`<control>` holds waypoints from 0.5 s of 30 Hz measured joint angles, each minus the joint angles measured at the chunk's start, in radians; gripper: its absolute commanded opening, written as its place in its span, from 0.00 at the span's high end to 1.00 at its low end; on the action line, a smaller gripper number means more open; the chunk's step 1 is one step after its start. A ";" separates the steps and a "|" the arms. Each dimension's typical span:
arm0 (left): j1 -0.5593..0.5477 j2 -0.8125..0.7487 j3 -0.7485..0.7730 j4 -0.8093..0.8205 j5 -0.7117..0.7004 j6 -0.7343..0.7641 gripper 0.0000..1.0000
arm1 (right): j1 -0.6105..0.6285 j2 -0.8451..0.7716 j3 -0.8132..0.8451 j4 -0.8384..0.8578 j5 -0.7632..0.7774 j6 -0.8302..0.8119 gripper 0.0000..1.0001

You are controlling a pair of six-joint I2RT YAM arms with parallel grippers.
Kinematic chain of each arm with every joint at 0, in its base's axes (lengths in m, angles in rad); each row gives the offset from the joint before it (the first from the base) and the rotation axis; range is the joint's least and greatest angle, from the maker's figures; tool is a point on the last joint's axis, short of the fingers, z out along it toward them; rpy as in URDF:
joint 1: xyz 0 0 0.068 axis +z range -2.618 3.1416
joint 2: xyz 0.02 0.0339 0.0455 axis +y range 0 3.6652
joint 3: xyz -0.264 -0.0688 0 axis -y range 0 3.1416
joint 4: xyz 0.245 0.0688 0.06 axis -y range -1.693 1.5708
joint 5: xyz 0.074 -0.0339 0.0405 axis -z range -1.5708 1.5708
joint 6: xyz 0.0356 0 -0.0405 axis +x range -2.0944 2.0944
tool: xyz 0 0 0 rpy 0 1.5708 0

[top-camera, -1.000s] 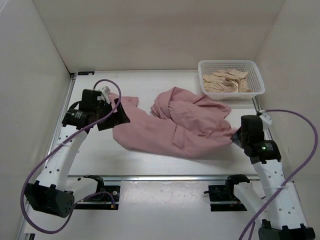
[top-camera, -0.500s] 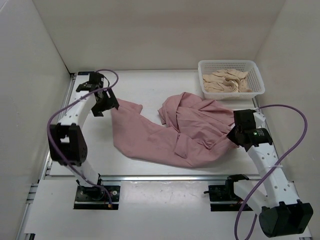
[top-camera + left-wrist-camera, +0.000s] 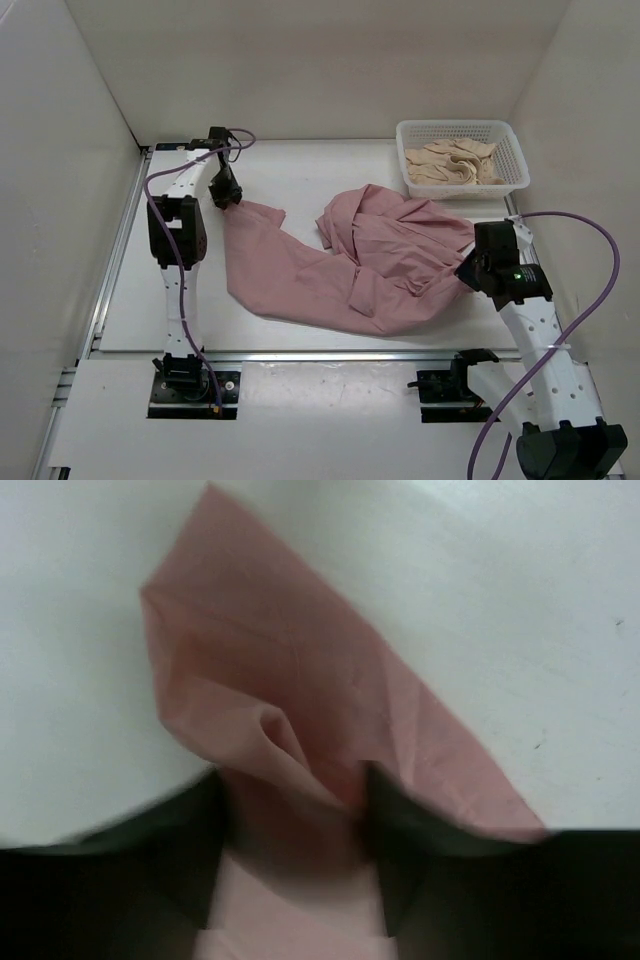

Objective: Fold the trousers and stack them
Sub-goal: Flatten the trousers out

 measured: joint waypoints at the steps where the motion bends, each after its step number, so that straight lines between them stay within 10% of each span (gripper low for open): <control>1: -0.003 0.009 0.000 -0.014 0.001 -0.003 0.82 | -0.001 0.000 0.000 0.000 -0.001 0.000 1.00; 15: 0.058 -0.121 0.164 -0.129 0.014 0.088 0.90 | -0.007 0.283 0.235 -0.008 0.001 -0.072 1.00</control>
